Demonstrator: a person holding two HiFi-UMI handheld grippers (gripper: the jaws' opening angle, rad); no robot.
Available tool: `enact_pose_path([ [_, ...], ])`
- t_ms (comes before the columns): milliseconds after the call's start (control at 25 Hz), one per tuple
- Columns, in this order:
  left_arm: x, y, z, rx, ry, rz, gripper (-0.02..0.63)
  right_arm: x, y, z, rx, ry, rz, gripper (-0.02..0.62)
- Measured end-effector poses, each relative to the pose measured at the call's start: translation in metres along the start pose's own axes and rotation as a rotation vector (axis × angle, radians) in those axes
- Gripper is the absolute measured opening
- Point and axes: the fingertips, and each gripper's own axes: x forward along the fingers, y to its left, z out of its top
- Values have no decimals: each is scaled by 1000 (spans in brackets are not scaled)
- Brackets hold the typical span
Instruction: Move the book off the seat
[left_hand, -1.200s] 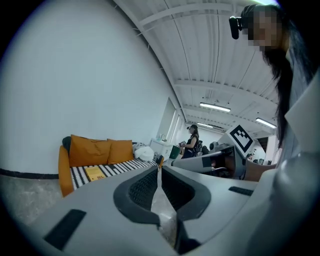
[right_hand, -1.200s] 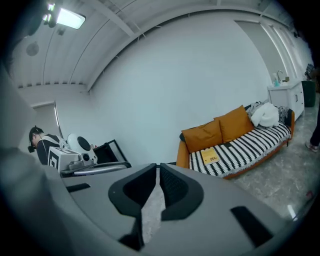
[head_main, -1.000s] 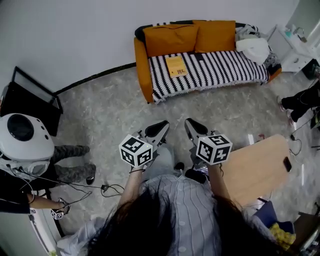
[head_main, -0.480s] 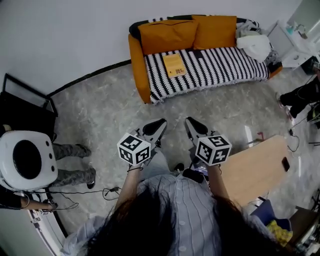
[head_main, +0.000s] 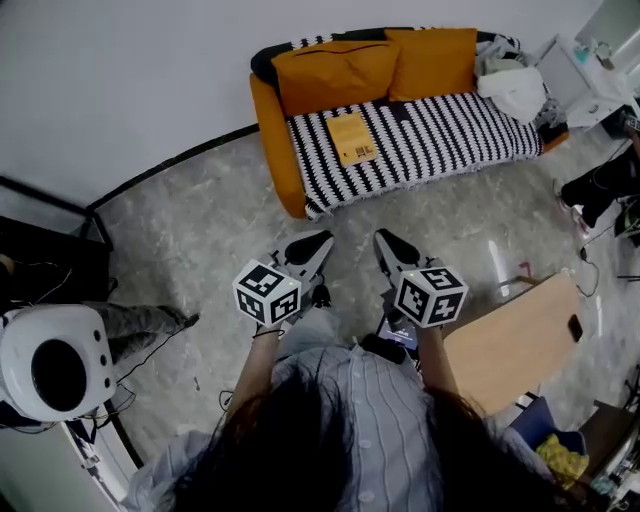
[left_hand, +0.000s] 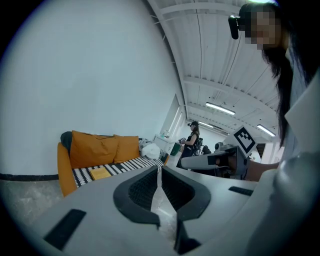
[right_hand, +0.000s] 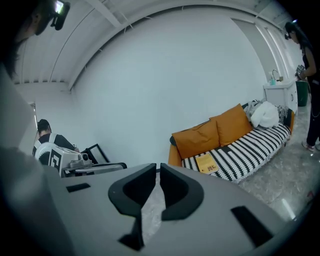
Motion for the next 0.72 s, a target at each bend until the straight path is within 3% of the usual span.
enact_pose_path([
  [280, -6, 41, 11, 12, 11, -28, 15, 38, 2, 14, -7, -9, -36, 37],
  [720, -9, 102, 22, -29, 22, -8, 15, 77, -11, 28, 8, 0, -88, 37],
])
